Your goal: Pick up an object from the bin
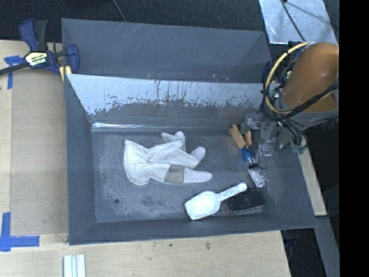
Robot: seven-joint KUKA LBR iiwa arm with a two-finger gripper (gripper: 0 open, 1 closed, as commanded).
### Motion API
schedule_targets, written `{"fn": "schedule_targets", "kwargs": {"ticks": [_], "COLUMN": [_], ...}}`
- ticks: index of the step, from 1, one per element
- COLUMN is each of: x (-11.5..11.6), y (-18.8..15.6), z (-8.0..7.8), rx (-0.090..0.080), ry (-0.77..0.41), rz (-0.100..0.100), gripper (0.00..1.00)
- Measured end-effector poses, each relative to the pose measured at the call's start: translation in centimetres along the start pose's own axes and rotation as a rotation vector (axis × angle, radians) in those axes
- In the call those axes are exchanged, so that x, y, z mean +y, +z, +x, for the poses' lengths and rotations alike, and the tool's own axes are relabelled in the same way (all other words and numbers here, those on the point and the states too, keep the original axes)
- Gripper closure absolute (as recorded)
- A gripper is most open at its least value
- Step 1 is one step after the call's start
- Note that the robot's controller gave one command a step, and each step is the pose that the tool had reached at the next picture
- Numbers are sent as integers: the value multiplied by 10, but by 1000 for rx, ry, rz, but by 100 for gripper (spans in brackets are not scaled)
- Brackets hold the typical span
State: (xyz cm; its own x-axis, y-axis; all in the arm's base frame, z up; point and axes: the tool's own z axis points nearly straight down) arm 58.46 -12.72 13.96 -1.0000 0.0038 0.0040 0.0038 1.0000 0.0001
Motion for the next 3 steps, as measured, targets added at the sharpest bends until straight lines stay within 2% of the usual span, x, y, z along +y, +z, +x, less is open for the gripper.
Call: {"fn": "schedule_targets", "kwargs": {"ticks": [1,2,3], "x": [1,40,83], "y": [-5,31,13], "z": [-2,4,8], "rx": [-8,-11,-3], "ry": [-3,-88,-137], "rz": [1,3,-1], "gripper": [0,0,0]}}
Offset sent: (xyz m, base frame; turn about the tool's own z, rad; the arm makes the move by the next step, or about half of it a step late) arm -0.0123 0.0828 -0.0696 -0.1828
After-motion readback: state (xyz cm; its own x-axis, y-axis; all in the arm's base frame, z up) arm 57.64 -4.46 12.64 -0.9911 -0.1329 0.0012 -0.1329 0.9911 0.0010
